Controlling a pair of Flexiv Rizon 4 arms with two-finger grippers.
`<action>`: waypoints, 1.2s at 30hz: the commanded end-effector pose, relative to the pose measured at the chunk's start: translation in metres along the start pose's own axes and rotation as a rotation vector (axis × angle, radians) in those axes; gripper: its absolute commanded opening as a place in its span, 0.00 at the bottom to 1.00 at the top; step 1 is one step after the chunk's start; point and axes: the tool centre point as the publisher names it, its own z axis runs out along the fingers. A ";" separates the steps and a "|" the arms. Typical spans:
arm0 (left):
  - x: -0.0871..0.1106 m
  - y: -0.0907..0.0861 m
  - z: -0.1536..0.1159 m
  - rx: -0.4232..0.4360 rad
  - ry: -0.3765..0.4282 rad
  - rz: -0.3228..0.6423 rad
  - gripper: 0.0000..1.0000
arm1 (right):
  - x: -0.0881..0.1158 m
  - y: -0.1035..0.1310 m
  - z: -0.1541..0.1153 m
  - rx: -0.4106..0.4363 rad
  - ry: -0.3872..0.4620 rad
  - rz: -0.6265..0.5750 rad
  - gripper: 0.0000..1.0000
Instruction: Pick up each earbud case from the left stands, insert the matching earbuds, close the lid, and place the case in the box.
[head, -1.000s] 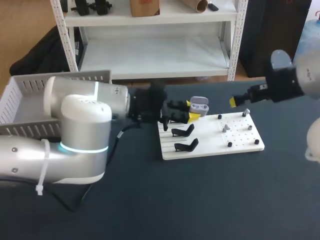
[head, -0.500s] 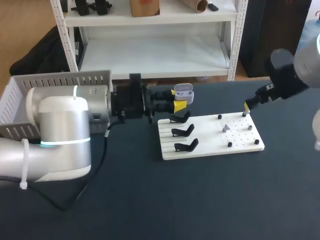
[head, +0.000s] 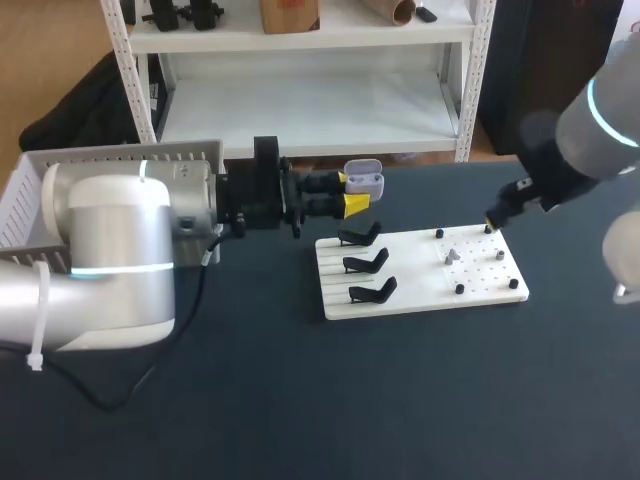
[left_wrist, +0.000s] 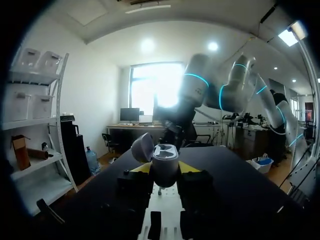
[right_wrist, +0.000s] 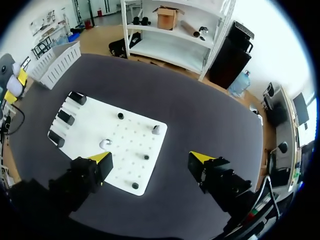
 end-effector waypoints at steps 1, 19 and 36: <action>0.001 -0.001 0.000 -0.005 -0.004 0.001 0.00 | -0.011 0.002 0.014 0.093 0.016 -0.018 1.00; 0.001 -0.001 0.000 -0.005 -0.004 0.001 0.00 | -0.018 -0.001 0.027 0.088 0.133 -0.101 0.44; 0.001 -0.001 0.000 -0.005 -0.004 0.001 0.00 | -0.016 0.001 0.046 -0.013 0.230 -0.138 0.47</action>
